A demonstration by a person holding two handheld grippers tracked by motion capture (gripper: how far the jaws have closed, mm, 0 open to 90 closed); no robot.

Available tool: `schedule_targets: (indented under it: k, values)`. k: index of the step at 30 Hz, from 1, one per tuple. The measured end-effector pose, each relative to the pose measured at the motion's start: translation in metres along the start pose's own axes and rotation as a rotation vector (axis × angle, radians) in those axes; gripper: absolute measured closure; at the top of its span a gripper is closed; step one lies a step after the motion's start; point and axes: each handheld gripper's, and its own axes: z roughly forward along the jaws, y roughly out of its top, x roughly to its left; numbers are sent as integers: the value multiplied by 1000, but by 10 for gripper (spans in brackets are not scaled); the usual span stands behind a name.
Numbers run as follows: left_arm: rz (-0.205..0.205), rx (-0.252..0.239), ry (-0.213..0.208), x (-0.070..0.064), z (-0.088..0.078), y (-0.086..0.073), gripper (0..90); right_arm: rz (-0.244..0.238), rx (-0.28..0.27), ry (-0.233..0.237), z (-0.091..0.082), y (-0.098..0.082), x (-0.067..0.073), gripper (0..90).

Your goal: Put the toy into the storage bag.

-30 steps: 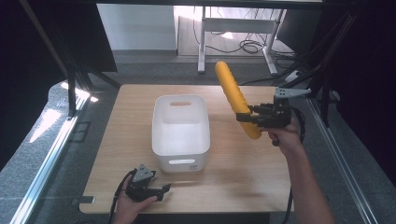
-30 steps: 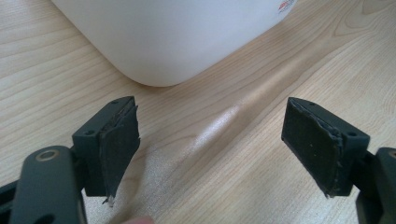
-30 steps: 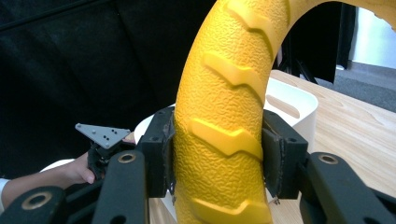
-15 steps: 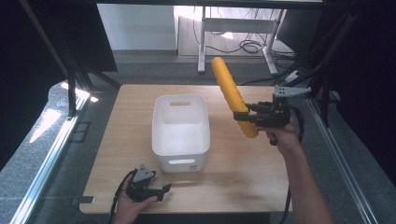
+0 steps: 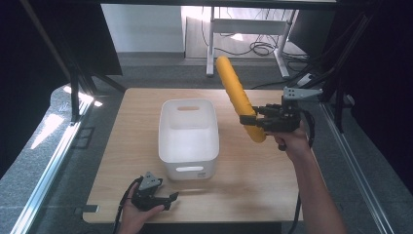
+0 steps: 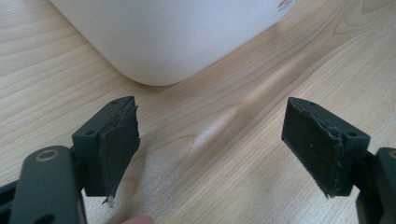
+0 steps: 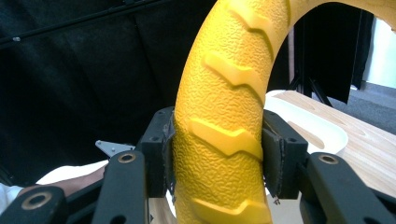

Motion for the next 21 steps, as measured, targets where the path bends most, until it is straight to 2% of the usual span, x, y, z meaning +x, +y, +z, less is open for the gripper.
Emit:
schedule_targets:
  k: [21]
  values:
    - [1, 0, -3, 0, 0, 0, 191, -55, -34, 50, 14, 21, 21, 519]
